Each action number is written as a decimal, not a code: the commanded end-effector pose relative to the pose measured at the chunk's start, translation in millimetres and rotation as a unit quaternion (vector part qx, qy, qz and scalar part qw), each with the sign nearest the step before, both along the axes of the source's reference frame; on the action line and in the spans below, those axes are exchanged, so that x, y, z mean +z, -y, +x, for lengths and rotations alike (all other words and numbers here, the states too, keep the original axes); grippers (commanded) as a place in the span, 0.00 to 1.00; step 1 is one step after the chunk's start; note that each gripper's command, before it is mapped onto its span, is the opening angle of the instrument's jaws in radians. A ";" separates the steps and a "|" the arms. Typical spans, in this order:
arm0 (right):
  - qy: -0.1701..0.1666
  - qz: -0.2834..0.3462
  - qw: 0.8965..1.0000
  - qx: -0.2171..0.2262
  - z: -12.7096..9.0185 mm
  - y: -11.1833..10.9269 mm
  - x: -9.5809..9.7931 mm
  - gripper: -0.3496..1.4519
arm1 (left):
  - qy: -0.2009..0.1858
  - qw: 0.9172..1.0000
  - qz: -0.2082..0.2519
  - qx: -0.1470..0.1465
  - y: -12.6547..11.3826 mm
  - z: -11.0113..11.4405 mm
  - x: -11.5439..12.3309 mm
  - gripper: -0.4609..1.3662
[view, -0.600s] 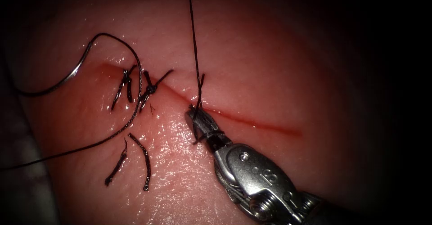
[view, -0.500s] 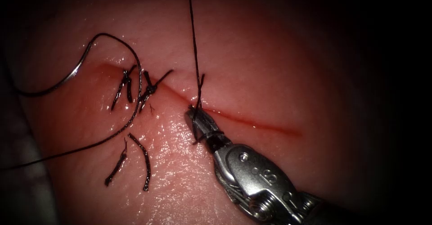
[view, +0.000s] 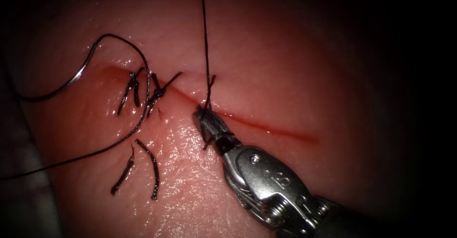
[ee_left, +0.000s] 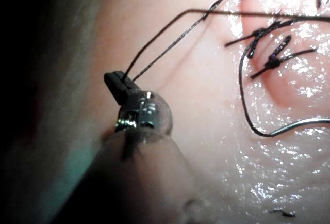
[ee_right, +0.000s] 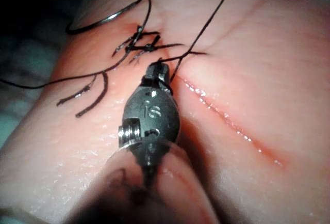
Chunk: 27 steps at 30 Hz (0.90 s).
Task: Wound Closure
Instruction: Pull the right gripper down and the left gripper up to tighten the suture
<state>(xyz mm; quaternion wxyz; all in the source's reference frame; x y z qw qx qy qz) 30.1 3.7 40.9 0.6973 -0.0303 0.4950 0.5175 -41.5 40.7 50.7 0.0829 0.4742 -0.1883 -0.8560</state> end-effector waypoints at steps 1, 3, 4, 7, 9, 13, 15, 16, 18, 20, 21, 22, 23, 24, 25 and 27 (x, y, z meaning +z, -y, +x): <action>0.017 -0.014 1.000 -0.006 0.0 -0.2 0.3 0.00 | 0.000 1.000 0.001 0.002 0.0 -0.1 0.1 0.06; 0.044 -0.043 0.998 -0.026 0.3 -0.6 0.9 0.00 | 0.000 1.000 0.001 0.002 -0.2 -0.1 0.2 0.06; 0.051 -0.051 0.997 -0.031 0.3 -0.7 1.0 0.00 | 0.000 1.000 0.001 0.002 -0.2 -0.1 0.3 0.06; 0.072 -0.075 0.993 -0.046 0.6 -1.3 1.9 0.00 | 0.002 1.000 0.001 0.004 -0.4 -0.2 0.5 0.06; 0.093 -0.092 0.990 -0.058 0.7 -1.7 2.4 0.00 | 0.003 1.000 -0.001 0.007 -0.5 -0.4 0.6 0.06; 0.144 -0.151 0.972 -0.104 1.0 -1.8 2.6 0.00 | 0.006 1.000 0.000 0.009 -0.6 -0.8 0.7 0.06; 0.163 -0.175 0.963 -0.126 1.1 -1.5 2.3 0.00 | 0.006 1.000 0.000 0.009 -0.7 -0.9 0.8 0.06; 0.174 -0.190 0.956 -0.138 1.1 -1.2 1.9 0.00 | 0.007 1.000 0.000 0.010 -0.8 -1.0 0.9 0.06; 0.200 -0.225 0.939 -0.166 1.2 -0.6 1.3 0.00 | 0.008 1.000 0.003 0.009 -1.0 -1.0 1.0 0.06; 0.211 -0.246 0.929 -0.181 1.4 0.0 0.4 0.00 | 0.011 1.000 0.005 0.008 -1.1 -1.0 1.2 0.06; 0.212 -0.252 0.926 -0.183 1.4 0.2 0.1 0.00 | 0.011 1.000 0.005 0.008 -1.2 -1.0 1.2 0.06; 0.213 -0.260 0.924 -0.182 1.5 0.5 -0.3 0.00 | 0.012 1.000 0.007 0.007 -1.3 -1.0 1.3 0.06; 0.213 -0.265 0.923 -0.180 1.5 0.7 -0.8 0.00 | 0.012 1.000 0.008 0.007 -1.4 -1.0 1.3 0.06; 0.211 -0.270 0.922 -0.180 1.6 0.9 -1.2 0.00 | 0.013 1.000 0.010 0.006 -1.5 -1.0 1.5 0.06; 0.211 -0.278 0.920 -0.179 1.6 1.2 -1.9 0.00 | 0.013 1.000 0.010 0.006 -1.7 -0.9 1.7 0.06; 0.210 -0.284 0.918 -0.181 1.7 1.6 -3.1 0.00 | 0.015 1.000 0.010 0.008 -2.0 -0.7 2.0 0.06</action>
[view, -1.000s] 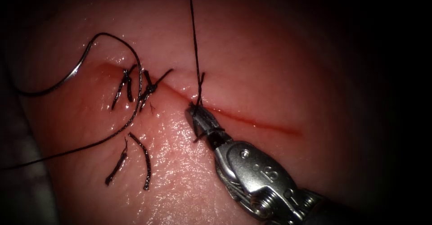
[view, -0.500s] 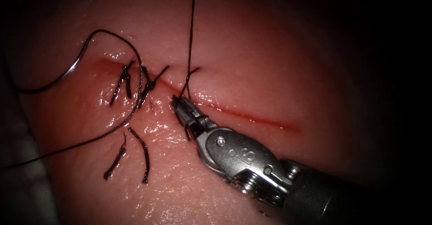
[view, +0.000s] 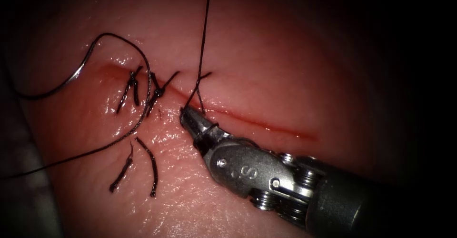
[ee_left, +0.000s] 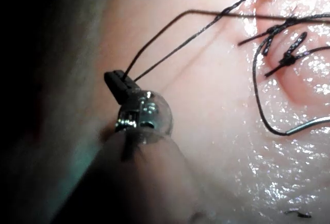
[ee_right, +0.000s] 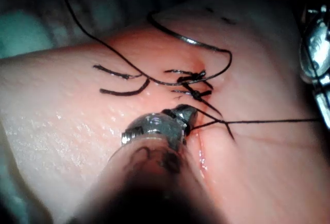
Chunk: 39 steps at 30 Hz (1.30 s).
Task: Wound Closure
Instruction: Pull the right gripper down and the left gripper up to tighten the suture
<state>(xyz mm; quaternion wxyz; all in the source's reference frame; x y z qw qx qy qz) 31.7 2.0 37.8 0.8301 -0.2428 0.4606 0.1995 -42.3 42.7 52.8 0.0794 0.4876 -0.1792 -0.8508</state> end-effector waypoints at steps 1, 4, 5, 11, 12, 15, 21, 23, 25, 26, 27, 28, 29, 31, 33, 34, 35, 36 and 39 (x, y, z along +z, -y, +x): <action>-0.001 0.000 1.000 0.003 0.0 0.1 -0.3 0.00 | 0.001 1.000 0.001 0.004 -0.1 0.1 0.0 0.06; -0.003 -0.002 1.000 0.003 -0.1 0.5 -1.2 0.00 | 0.000 1.000 0.003 0.001 -0.2 0.3 0.2 0.06; -0.003 -0.003 1.000 0.003 -0.2 0.6 -1.4 0.00 | 0.000 1.000 0.003 0.001 -0.2 0.3 0.2 0.06; -0.009 0.001 1.000 0.027 -1.0 0.4 -0.9 0.00 | 0.001 1.000 0.002 0.000 0.0 0.3 0.0 0.06; -0.011 0.002 0.999 0.030 -1.1 0.3 -0.7 0.00 | 0.001 1.000 0.002 0.000 0.0 0.4 0.0 0.06; -0.013 0.012 0.999 0.044 -1.3 0.1 -0.2 0.00 | 0.001 1.000 0.002 0.000 0.1 0.4 -0.1 0.06; -0.039 0.063 0.991 0.107 -2.4 0.4 0.2 0.00 | 0.002 1.000 0.003 -0.004 -0.2 0.6 0.1 0.06; -0.056 0.093 0.985 0.134 -2.9 0.6 0.0 0.00 | 0.000 1.000 0.000 -0.006 -0.3 0.7 0.2 0.06; -0.083 0.134 0.974 0.163 -3.4 1.0 -0.4 0.00 | -0.001 1.000 -0.004 -0.008 -0.6 0.8 0.4 0.06; -0.093 0.156 0.968 0.172 -3.6 1.1 -0.6 0.00 | 0.000 1.000 -0.008 -0.009 -0.8 0.9 0.4 0.06; -0.104 0.177 0.962 0.182 -3.9 1.3 -0.9 0.00 | 0.000 1.000 -0.009 -0.013 -0.9 1.0 0.5 0.06; -0.115 0.198 0.954 0.192 -4.1 1.4 -1.1 0.00 | -0.002 1.000 -0.012 -0.014 -1.1 1.1 0.5 0.06; -0.130 0.219 0.945 0.204 -4.3 1.5 -1.5 0.00 | -0.003 1.000 -0.015 -0.015 -1.4 1.3 0.5 0.06; -0.133 0.223 0.943 0.206 -4.6 1.6 -1.9 0.00 | -0.003 1.000 -0.021 -0.019 -2.0 1.5 0.5 0.06; -0.134 0.224 0.943 0.205 -4.9 1.6 -2.0 0.00 | -0.005 0.999 -0.026 -0.023 -2.7 1.7 0.4 0.06; -0.134 0.224 0.943 0.205 -4.9 1.6 -2.0 0.00 | -0.005 0.999 -0.029 -0.024 -3.0 1.8 0.5 0.06; -0.134 0.224 0.943 0.205 -5.0 1.6 -2.0 0.00 | -0.009 0.999 -0.033 -0.023 -3.5 1.8 0.6 0.06; -0.134 0.224 0.943 0.205 -5.0 1.6 -1.9 0.00 | -0.010 0.999 -0.036 -0.024 -3.7 1.8 0.7 0.06; -0.137 0.225 0.944 0.200 -4.9 1.5 -1.7 0.00 | -0.010 0.999 -0.036 -0.025 -4.2 1.7 1.1 0.06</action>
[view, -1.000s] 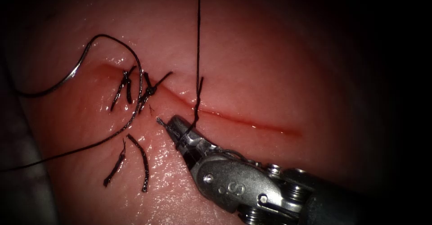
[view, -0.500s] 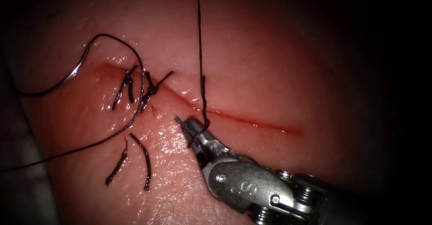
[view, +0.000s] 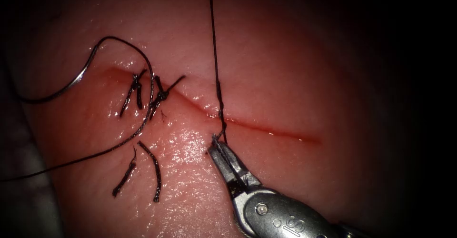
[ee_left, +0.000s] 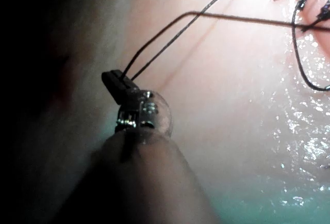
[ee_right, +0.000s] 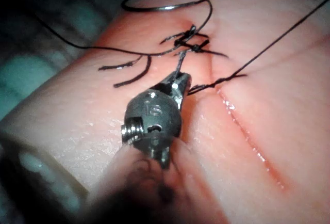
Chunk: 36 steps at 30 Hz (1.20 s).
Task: Wound Closure
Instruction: Pull the right gripper down and the left gripper up to tighten the suture
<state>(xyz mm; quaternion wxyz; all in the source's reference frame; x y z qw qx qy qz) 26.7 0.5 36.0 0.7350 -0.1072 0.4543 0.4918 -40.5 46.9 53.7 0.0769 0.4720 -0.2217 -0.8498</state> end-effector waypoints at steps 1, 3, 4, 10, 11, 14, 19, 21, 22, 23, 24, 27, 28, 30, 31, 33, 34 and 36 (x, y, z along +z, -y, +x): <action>-0.004 -0.002 1.000 -0.002 0.2 -0.1 0.2 0.00 | -0.001 1.000 0.000 0.000 -0.1 -0.2 0.4 0.06; -0.010 -0.005 1.000 -0.005 0.3 -0.1 0.3 0.00 | -0.001 1.000 -0.001 0.000 -0.2 -0.2 0.8 0.06; -0.014 -0.007 1.000 -0.006 0.4 -0.2 0.3 0.00 | -0.001 1.000 -0.001 0.000 -0.3 -0.2 1.0 0.06; -0.024 -0.008 1.000 -0.013 1.1 -0.3 0.0 0.00 | 0.000 1.000 -0.002 -0.003 -1.3 -0.4 1.8 0.06; -0.033 0.001 0.999 -0.010 1.2 -0.2 -0.1 0.00 | 0.000 1.000 -0.002 -0.003 -1.4 -0.4 2.0 0.06; -0.060 0.027 0.998 0.001 1.6 0.0 -0.4 0.00 | 0.000 1.000 -0.004 -0.005 -1.8 -0.5 2.5 0.06; -0.096 0.078 0.992 -0.001 2.5 0.5 -0.7 0.00 | -0.001 1.000 -0.008 -0.010 -2.8 -0.4 4.2 0.06; -0.100 0.094 0.991 -0.003 2.7 0.7 -0.6 0.00 | -0.003 1.000 -0.012 -0.010 -3.0 -0.4 4.9 0.06; -0.101 0.097 0.990 -0.003 2.8 0.8 -0.5 0.00 | -0.003 1.000 -0.013 -0.010 -3.1 -0.4 5.2 0.06; -0.102 0.101 0.990 -0.004 2.8 1.0 -0.4 0.00 | -0.001 1.000 -0.012 -0.013 -3.1 -0.4 5.6 0.06; -0.101 0.103 0.989 -0.008 2.9 1.2 -0.3 0.00 | -0.001 1.000 -0.015 -0.013 -3.2 -0.4 6.2 0.06; -0.106 0.105 0.989 -0.013 3.1 1.9 -0.4 0.00 | 0.001 1.000 -0.014 -0.016 -3.3 -0.3 7.4 0.06; -0.108 0.105 0.989 -0.015 3.1 2.0 -0.4 0.00 | 0.001 1.000 -0.015 -0.017 -3.4 -0.3 7.7 0.06; -0.110 0.105 0.988 -0.019 3.2 2.3 -0.6 0.00 | 0.000 1.000 -0.016 -0.017 -3.5 -0.3 8.1 0.06; -0.111 0.106 0.988 -0.023 3.4 2.6 -0.7 0.00 | 0.000 1.000 -0.016 -0.018 -3.6 -0.3 8.3 0.06; -0.115 0.107 0.987 -0.029 3.6 3.0 -1.0 0.00 | 0.000 1.000 -0.014 -0.020 -3.8 -0.3 8.6 0.06; -0.119 0.106 0.987 -0.034 3.8 3.4 -1.1 0.00 | 0.000 1.000 -0.014 -0.020 -4.0 -0.3 8.7 0.06; -0.121 0.106 0.986 -0.037 3.9 3.6 -1.2 0.00 | 0.000 1.000 -0.014 -0.021 -4.1 -0.3 8.8 0.06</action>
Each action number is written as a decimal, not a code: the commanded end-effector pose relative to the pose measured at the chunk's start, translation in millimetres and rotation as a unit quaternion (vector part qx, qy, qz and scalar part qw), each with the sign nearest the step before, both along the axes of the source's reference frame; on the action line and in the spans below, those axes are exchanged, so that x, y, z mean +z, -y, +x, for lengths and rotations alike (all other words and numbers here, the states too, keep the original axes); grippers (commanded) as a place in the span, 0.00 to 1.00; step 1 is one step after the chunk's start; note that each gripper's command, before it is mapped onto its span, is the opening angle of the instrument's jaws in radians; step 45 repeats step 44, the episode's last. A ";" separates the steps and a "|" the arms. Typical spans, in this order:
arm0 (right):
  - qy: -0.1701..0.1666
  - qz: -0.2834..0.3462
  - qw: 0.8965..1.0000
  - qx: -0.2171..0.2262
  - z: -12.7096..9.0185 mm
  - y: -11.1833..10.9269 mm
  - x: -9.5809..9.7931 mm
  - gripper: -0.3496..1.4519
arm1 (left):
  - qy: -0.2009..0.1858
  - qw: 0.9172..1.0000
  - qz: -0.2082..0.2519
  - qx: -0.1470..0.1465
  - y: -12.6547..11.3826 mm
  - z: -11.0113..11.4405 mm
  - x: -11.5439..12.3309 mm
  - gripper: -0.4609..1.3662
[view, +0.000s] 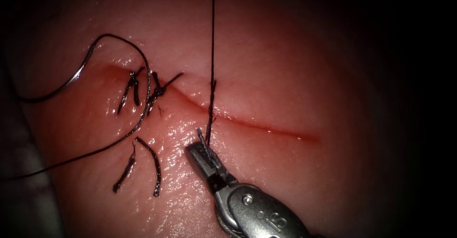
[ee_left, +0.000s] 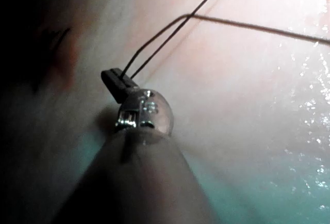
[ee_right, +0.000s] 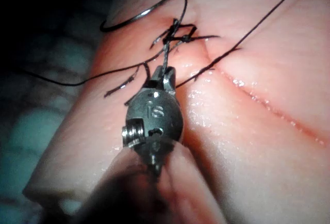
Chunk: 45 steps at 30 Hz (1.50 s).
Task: Wound Closure
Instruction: Pull the right gripper down and the left gripper up to tighten the suture
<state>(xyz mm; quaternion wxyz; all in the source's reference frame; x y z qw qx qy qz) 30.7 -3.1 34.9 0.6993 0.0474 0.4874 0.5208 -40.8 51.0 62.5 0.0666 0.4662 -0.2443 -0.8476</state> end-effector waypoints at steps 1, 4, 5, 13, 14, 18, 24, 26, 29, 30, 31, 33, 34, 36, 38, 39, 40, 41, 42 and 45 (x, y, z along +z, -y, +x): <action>-0.003 -0.001 1.000 -0.006 0.2 0.3 -0.2 0.00 | -0.001 1.000 0.001 0.000 -0.1 0.0 0.1 0.06; -0.007 -0.007 1.000 -0.016 0.8 1.0 -0.3 0.00 | -0.001 1.000 0.000 0.000 -0.3 0.0 0.5 0.06; -0.007 -0.009 1.000 -0.021 1.0 1.2 -0.3 0.00 | -0.001 1.000 0.000 0.000 -0.4 0.1 0.6 0.06; -0.001 -0.046 0.997 -0.067 2.2 2.6 -0.1 0.00 | -0.003 1.000 -0.002 -0.001 -0.9 0.2 1.6 0.06; 0.001 -0.053 0.996 -0.073 2.2 2.7 -0.1 0.00 | -0.003 1.000 -0.002 -0.001 -0.9 0.1 1.7 0.06; 0.008 -0.072 0.994 -0.087 2.2 2.9 -0.1 0.00 | -0.003 1.000 -0.003 0.000 -1.0 0.1 2.0 0.06; 0.015 -0.085 0.992 -0.096 2.2 2.9 0.0 0.00 | -0.005 1.000 -0.003 -0.002 -0.7 0.1 1.9 0.06; 0.016 -0.088 0.991 -0.097 2.2 2.9 0.0 0.00 | -0.006 1.000 -0.003 -0.002 -0.6 0.1 1.9 0.06; 0.017 -0.094 0.991 -0.099 2.2 2.8 0.0 0.00 | -0.005 1.000 -0.003 -0.002 -0.4 0.1 1.7 0.06; 0.019 -0.096 0.990 -0.100 2.2 2.8 0.0 0.00 | -0.004 1.000 -0.003 -0.001 -0.3 0.2 1.7 0.06; 0.019 -0.099 0.990 -0.101 2.2 2.8 0.0 0.00 | -0.005 1.000 -0.003 -0.001 -0.2 0.2 1.6 0.06; 0.019 -0.099 0.990 -0.101 2.2 2.7 0.0 0.00 | -0.004 1.000 -0.003 -0.001 -0.1 0.2 1.5 0.06; 0.020 -0.101 0.989 -0.102 2.2 2.7 0.0 0.00 | -0.003 1.000 -0.003 0.000 0.0 0.2 1.5 0.06; 0.021 -0.104 0.989 -0.103 2.3 2.7 0.1 0.00 | -0.006 1.000 -0.002 0.001 0.1 0.1 1.4 0.06; 0.022 -0.107 0.989 -0.104 2.3 2.7 0.1 0.00 | -0.005 1.000 -0.002 0.002 0.2 0.1 1.3 0.06; 0.022 -0.107 0.989 -0.104 2.3 2.7 0.1 0.00 | -0.005 1.000 -0.002 0.002 0.2 0.1 1.3 0.06; 0.022 -0.107 0.989 -0.104 2.4 2.7 0.1 0.00 | -0.005 1.000 -0.002 0.002 0.2 0.1 1.3 0.06; 0.022 -0.107 0.989 -0.104 2.4 2.7 0.1 0.00 | -0.005 1.000 -0.002 0.002 0.2 0.1 1.3 0.06; 0.023 -0.110 0.988 -0.104 2.4 2.7 0.1 0.00 | -0.005 1.000 -0.002 0.002 0.2 0.1 1.3 0.06; 0.023 -0.110 0.988 -0.104 2.4 2.7 0.1 0.00 | -0.005 1.000 -0.002 0.002 0.3 0.2 1.2 0.06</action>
